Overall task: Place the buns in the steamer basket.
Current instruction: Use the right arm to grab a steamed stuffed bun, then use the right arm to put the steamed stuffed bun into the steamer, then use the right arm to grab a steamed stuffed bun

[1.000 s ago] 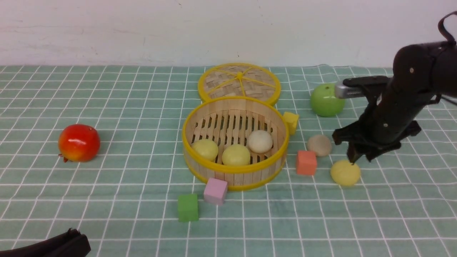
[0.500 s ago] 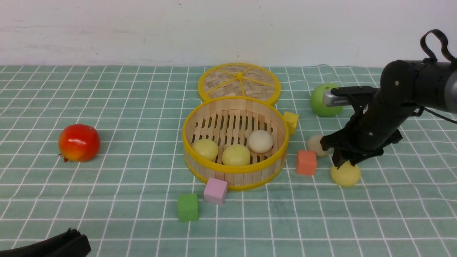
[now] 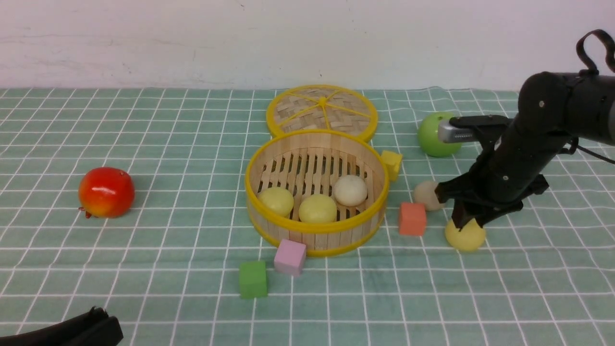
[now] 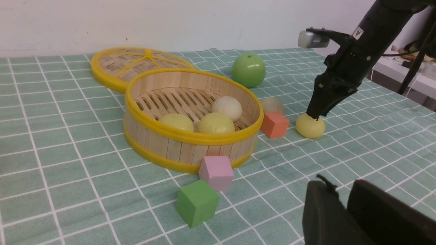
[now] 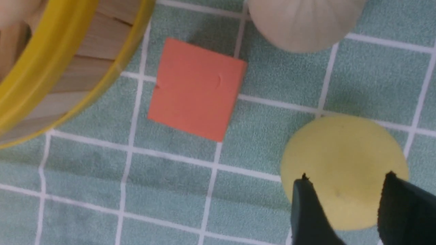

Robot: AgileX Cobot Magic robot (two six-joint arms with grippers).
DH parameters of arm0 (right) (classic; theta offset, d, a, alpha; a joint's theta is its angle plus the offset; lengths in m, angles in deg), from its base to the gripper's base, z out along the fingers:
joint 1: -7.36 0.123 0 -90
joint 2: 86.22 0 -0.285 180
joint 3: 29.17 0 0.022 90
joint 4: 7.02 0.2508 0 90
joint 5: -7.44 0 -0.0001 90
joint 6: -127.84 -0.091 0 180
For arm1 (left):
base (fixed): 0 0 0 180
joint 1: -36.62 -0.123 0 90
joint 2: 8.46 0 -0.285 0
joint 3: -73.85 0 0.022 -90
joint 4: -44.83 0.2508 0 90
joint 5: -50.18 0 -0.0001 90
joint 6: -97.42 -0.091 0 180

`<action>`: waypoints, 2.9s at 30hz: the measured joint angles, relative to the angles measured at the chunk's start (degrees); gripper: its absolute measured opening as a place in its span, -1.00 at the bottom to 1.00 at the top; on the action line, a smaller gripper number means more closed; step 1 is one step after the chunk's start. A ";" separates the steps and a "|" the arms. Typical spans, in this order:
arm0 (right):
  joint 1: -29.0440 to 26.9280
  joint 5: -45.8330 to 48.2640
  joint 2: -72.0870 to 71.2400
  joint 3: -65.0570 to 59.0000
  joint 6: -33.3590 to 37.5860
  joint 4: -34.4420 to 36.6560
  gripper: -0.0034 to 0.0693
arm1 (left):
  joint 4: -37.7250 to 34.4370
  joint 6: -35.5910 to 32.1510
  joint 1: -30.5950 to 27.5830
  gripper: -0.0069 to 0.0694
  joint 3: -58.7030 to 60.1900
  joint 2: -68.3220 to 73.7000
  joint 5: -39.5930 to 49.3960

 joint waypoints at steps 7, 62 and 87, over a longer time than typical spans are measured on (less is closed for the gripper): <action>0.00 -3.27 2.42 0.00 -0.19 -0.85 -0.09 | 0.00 0.00 0.00 -0.52 0.00 0.00 0.00; 11.40 -23.91 6.62 15.57 19.11 15.34 0.55 | 0.00 0.00 0.00 -0.43 0.00 0.00 0.09; -0.63 -5.43 10.14 15.86 8.38 7.05 -0.19 | -0.04 0.02 0.00 -0.39 0.00 0.00 0.09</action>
